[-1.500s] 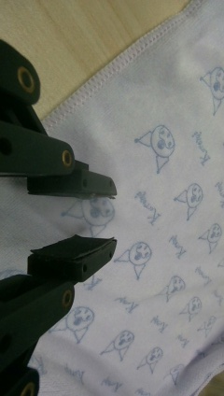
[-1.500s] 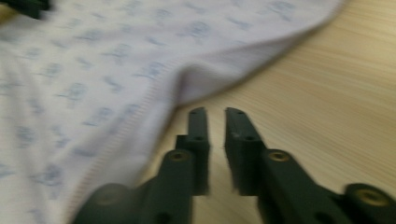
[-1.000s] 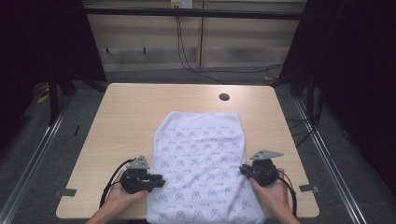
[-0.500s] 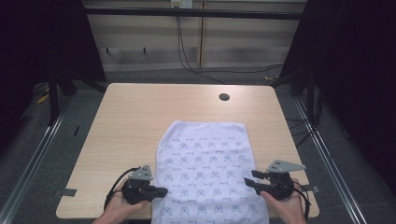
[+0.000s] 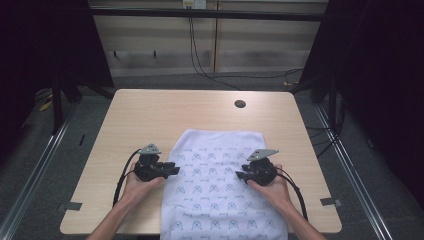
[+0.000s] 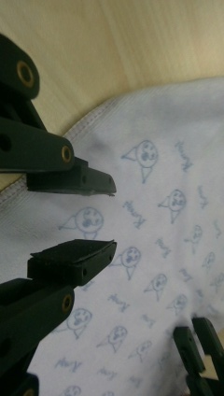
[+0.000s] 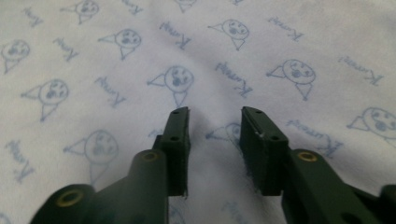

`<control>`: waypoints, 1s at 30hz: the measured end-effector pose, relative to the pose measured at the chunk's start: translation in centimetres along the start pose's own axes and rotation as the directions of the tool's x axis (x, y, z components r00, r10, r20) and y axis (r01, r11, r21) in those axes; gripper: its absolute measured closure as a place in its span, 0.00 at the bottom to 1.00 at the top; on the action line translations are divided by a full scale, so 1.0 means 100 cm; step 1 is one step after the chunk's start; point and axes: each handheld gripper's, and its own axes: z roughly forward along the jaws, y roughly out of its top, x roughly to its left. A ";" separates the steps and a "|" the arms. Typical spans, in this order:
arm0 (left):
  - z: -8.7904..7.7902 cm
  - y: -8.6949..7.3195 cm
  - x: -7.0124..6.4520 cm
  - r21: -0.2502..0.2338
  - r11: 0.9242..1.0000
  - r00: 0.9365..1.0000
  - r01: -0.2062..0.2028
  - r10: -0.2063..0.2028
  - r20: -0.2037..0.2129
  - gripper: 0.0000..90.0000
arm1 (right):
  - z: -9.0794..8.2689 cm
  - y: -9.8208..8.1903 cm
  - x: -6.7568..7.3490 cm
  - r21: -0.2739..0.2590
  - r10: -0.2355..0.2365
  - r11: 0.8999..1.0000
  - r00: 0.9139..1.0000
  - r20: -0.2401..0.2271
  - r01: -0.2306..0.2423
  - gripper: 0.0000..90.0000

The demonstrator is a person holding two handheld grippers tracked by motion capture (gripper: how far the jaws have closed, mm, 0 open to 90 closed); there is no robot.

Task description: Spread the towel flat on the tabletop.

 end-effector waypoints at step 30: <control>0.011 0.018 0.014 -0.074 0.997 0.999 0.028 -0.030 -0.032 0.75 | -0.043 -0.031 0.012 -0.061 0.059 0.996 0.991 -0.120 -0.067 0.67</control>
